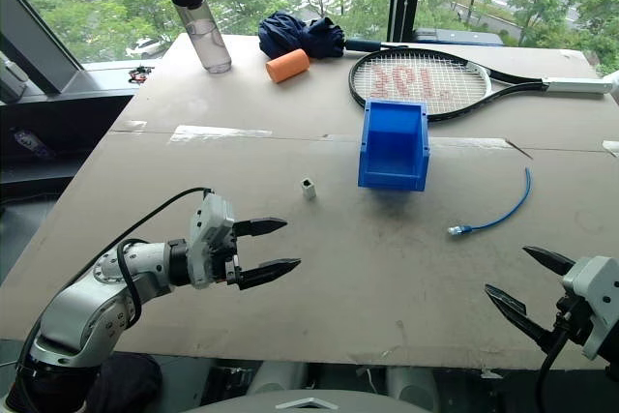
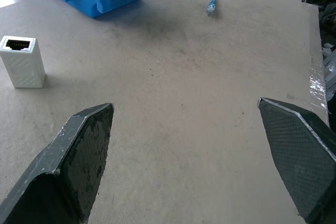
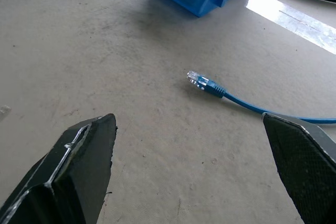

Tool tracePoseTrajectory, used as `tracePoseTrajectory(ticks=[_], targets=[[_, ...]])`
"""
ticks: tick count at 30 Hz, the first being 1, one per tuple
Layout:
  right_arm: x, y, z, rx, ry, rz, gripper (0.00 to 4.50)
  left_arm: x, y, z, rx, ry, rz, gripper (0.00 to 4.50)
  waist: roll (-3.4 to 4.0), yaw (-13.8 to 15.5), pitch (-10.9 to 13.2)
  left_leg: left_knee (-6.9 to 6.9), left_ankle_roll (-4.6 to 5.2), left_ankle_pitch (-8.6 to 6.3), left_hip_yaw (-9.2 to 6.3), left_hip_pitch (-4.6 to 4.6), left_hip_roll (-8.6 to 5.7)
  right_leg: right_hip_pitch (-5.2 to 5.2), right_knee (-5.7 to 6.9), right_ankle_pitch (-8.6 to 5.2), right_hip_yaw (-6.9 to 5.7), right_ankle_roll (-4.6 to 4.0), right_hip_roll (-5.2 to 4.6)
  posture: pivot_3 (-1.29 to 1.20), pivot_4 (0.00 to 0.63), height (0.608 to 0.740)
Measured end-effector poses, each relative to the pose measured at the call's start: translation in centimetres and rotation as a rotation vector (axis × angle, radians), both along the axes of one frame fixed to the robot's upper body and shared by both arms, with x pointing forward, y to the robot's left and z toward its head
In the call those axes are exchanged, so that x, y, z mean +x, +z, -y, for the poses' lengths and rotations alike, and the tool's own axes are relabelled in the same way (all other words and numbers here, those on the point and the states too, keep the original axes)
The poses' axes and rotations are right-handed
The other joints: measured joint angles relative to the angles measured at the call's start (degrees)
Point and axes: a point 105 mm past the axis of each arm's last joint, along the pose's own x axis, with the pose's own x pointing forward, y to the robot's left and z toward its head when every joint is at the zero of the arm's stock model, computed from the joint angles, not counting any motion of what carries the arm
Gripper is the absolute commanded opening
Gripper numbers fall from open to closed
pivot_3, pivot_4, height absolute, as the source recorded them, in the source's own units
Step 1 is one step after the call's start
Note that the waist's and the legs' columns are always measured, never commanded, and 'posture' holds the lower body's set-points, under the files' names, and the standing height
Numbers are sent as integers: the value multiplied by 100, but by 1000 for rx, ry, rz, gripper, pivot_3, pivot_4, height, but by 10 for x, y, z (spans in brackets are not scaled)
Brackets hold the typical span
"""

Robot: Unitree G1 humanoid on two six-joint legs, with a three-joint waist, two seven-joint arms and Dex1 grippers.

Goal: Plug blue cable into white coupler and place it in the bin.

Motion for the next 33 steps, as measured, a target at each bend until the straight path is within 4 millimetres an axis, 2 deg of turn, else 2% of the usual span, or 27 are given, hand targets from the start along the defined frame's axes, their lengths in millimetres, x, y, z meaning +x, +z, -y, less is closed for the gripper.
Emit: tracePoseTrajectory(ticks=[2,4,7,12,14,19,25,27,28,29,32,33], targets=[[1,0,0,2,-4,-2,4500,0,0,0,0,-2,-4,4467,0,0,0,0,0,0,1,0,0,0,0,0,0,0,0,0,150,740],[10,2,-5,-7,8,-14,4500,-3,-1,3,-7,-22,-27,4467,1,-13,1,1,0,0,0,2,0,-1,1,0,3,0,0,0,150,740],[23,5,-22,-32,99,-56,4500,-14,2,16,2,-122,-28,4467,-2,-23,0,3,0,0,5,3,-1,0,1,2,5,-2,3,0,150,740],[37,5,-34,-67,228,-118,4500,-16,2,18,17,-163,-24,4467,-4,5,3,6,1,0,10,-4,-7,1,-1,7,-2,-12,5,0,150,740],[48,4,-32,-115,260,-140,4500,-16,4,21,24,-180,-1,4467,-7,-1,4,8,1,0,13,-3,-16,1,-1,9,-2,-14,6,0,150,740],[80,-15,-20,-271,286,-248,4500,-21,2,27,34,-216,16,4467,-6,-9,7,8,1,1,13,-3,-20,-1,0,14,-2,-22,8,0,150,740],[102,-24,-21,-348,358,-315,4500,-26,12,35,45,-263,93,4467,-9,-9,10,11,1,1,13,-4,-19,0,0,15,-3,-23,10,0,150,740],[111,-29,-22,-369,374,-342,4002,-28,18,40,43,-295,127,4500,-10,-6,9,12,1,1,11,-2,-20,2,1,16,-4,-23,10,0,150,740],[118,-29,-23,-377,384,-346,3493,-28,20,42,41,-312,137,4500,-11,-14,8,12,1,1,10,1,-20,4,2,16,-4,-24,11,0,150,740],[119,-29,-23,-378,385,-346,3387,-28,20,42,41,-313,138,4500,-11,-14,8,12,1,1,10,1,-20,4,2,16,-4,-23,11,0,150,740],[127,-29,-23,-405,410,-341,1991,-29,24,47,38,-338,163,4500,-18,-29,4,12,1,1,8,5,-18,8,3,17,-5,-23,14,0,150,740],[127,-29,-24,-406,425,-341,1370,-29,24,47,34,-335,165,4500,-21,-26,2,12,1,1,7,6,-18,11,3,17,-6,-24,14,0,150,740]])
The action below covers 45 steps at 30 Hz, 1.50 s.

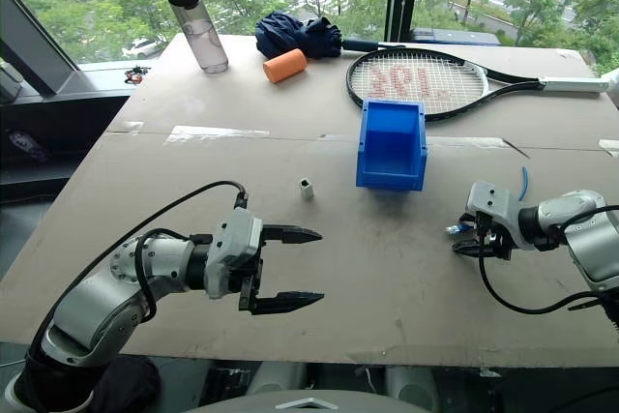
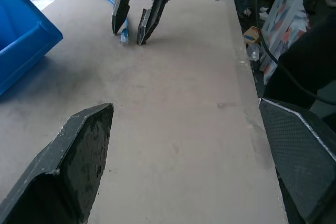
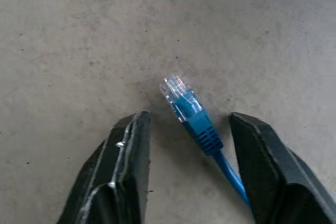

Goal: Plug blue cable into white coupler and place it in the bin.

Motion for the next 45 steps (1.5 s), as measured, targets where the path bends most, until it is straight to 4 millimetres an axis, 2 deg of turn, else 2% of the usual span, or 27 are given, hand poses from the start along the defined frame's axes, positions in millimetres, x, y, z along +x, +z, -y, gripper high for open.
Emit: tracePoseTrajectory(ticks=[3,4,8,11,15,16,19,21,22,26,29,34,39,45], targets=[[-3,-2,-2,4,21,-5,159,1,0,2,-13,13,2,4500,-5,-1,-3,4,0,0,0,2,1,4,1,0,0,0,0,0,150,740],[-5,-1,-4,4,29,2,70,2,0,2,-15,17,2,4500,-9,-6,-5,6,0,0,0,3,1,4,3,1,0,1,0,0,150,740],[-11,0,-16,15,23,11,70,3,-2,1,-13,40,6,4500,-8,-20,-6,6,0,0,-2,3,5,2,6,1,-1,0,3,0,150,740],[-21,1,-58,83,78,2,70,9,-6,-3,3,79,21,4500,3,-61,1,3,0,0,-9,2,10,-1,8,1,-3,1,11,0,150,740],[-23,5,-132,144,167,-5,70,19,-13,-12,36,139,40,4500,7,-122,2,1,0,0,-25,-2,14,-8,10,2,-6,-1,16,0,150,740],[-21,6,-145,145,179,-2,70,21,-14,-13,47,144,42,4500,8,-121,3,2,0,0,-27,-3,13,-8,10,2,-9,-2,15,0,150,740],[-12,5,-162,110,197,14,70,24,-16,-15,70,144,47,4500,8,-64,4,4,-1,0,-28,-14,0,-10,6,2,-21,-3,4,0,150,740],[-7,2,-170,100,211,14,858,29,-15,-16,86,152,60,4500,6,-42,3,4,-1,0,-30,-16,-6,-9,4,2,-23,-2,-1,0,150,740],[-6,1,-170,96,213,15,1067,32,-15,-17,96,155,68,4500,4,-31,2,4,-1,0,-29,-15,-7,-9,5,2,-23,-1,-2,0,150,740],[-6,1,-160,87,220,55,3013,38,-23,-18,145,127,73,4500,3,-27,-1,0,-1,0,-31,-14,-7,-8,6,4,-25,1,-1,0,150,740],[-18,-3,-141,166,147,54,4443,43,-31,-15,152,109,52,4500,3,34,-1,0,-1,0,-39,-21,-8,-7,6,6,-36,6,-2,0,150,740],[-49,6,-115,309,52,99,4443,46,-39,0,138,53,39,4500,9,44,0,1,0,0,-41,-21,-9,-3,6,13,-37,23,-2,0,150,740],[-87,7,-83,362,-114,153,4443,67,-53,18,155,45,26,4500,4,30,-3,9,0,0,-41,-12,-7,8,8,8,-36,30,4,0,150,740],[-106,12,-74,389,-250,214,4443,92,-65,28,206,29,71,4500,6,-27,-11,9,0,0,-38,-5,-1,7,12,3,-28,36,12,0,150,740]])
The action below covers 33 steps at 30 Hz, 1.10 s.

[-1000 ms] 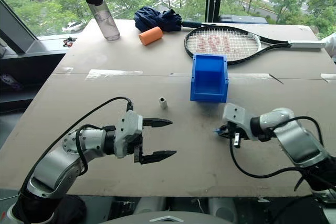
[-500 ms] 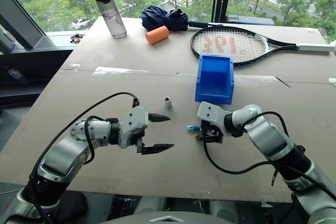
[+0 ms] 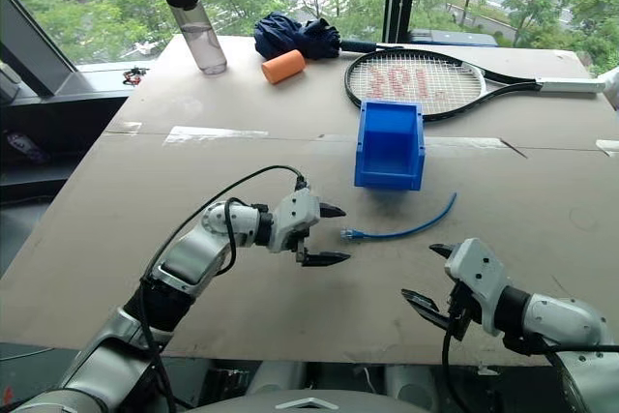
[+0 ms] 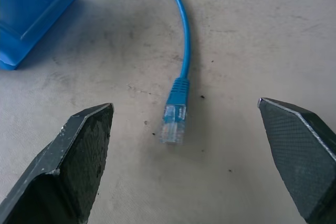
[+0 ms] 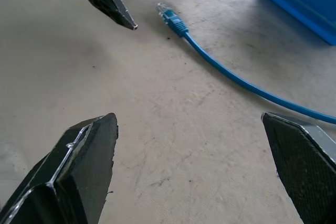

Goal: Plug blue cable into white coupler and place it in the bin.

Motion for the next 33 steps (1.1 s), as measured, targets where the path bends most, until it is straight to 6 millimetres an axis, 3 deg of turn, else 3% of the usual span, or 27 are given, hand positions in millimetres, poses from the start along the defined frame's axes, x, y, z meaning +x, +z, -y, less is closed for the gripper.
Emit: tracePoseTrajectory(ticks=[3,10,11,14,17,19,24,30,31,33], targets=[[-4,0,-1,12,-44,10,4500,7,-3,2,24,-33,20,3593,-4,39,-4,1,0,0,1,-3,-1,0,-1,7,-1,-15,-1,0,150,740],[-7,-3,-4,29,-102,18,4500,12,-3,1,39,-85,56,323,-6,45,-8,1,0,0,1,-3,-2,0,-3,-4,1,-31,-3,0,150,740],[-7,-3,-5,36,-109,20,4500,12,-2,2,35,-88,58,34,-6,45,-8,1,0,0,1,-4,-2,0,-3,-4,0,-31,-3,0,150,740],[-4,0,-7,89,-142,33,4500,8,-2,1,25,-103,40,34,-6,44,-8,1,0,0,1,-5,-1,-1,-3,-4,0,-31,-3,0,150,740],[-2,4,-15,212,-165,8,4500,-2,-2,4,-55,-88,-103,34,-6,40,-7,1,0,0,-2,-7,3,-1,-2,-3,-2,-32,-3,0,150,740],[-1,7,-25,336,-156,-48,4500,-9,19,11,-208,-68,-295,34,-10,38,-1,5,0,0,-9,-14,12,-2,-1,-3,-8,-31,-3,0,150,740],[4,29,-42,568,-122,-105,4500,-17,81,7,-401,-102,-496,34,3,28,-5,6,0,0,-16,-3,10,0,3,-13,-5,-14,-1,0,150,740],[14,70,-57,852,-73,-112,4500,-27,98,7,-480,-99,-657,34,1,4,-1,1,0,0,-19,-4,9,-1,2,3,-8,-22,-1,0,150,740],[14,75,-59,881,-66,-116,3980,-28,100,7,-486,-101,-660,0,1,6,-1,1,0,0,-18,-5,8,-1,2,2,-8,-24,-1,0,150,740],[16,82,-62,929,-53,-128,3466,-29,104,9,-514,-100,-681,0,2,2,0,1,0,0,-18,-4,7,-2,2,0,-6,-27,-1,0,150,740]])
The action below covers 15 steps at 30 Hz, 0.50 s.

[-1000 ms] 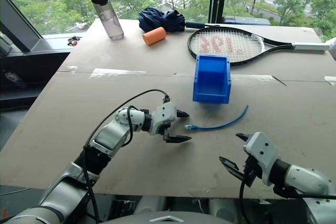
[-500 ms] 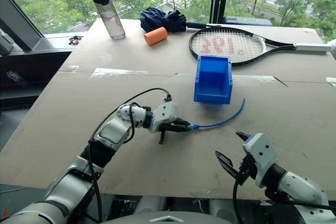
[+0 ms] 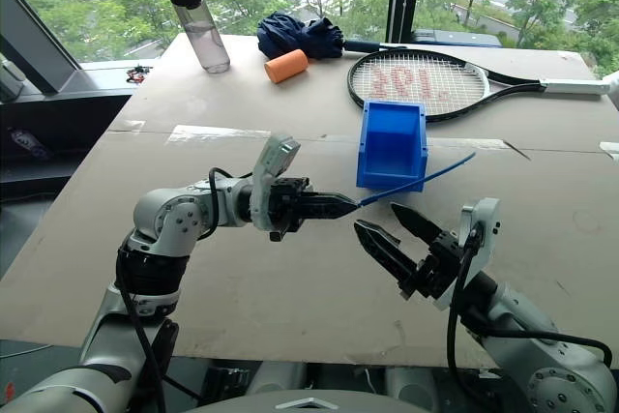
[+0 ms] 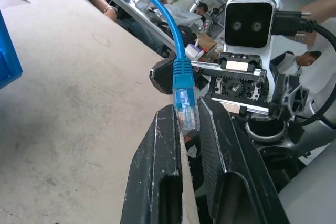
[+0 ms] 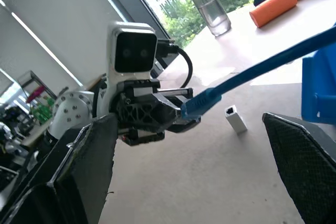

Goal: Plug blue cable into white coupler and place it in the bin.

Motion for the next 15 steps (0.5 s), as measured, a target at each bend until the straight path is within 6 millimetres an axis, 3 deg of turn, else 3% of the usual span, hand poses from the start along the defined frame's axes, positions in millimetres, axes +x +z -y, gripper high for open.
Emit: tracePoseTrajectory(ticks=[9,13,15], targets=[[13,13,-8,67,6,-27,3466,-7,13,3,-55,-16,-61,0,-2,-51,-1,-3,0,0,6,0,-4,0,-1,0,-1,-2,0,0,150,740],[13,20,-9,114,20,-30,1823,-10,14,3,-61,-29,-67,0,-2,-78,-1,-5,0,0,6,1,-4,0,-1,-1,0,-3,0,0,150,740],[13,20,-10,112,24,-38,726,-11,13,2,-63,-32,-72,0,-2,-83,-1,-5,0,0,6,0,-4,0,-2,-3,1,-6,0,0,150,740]])
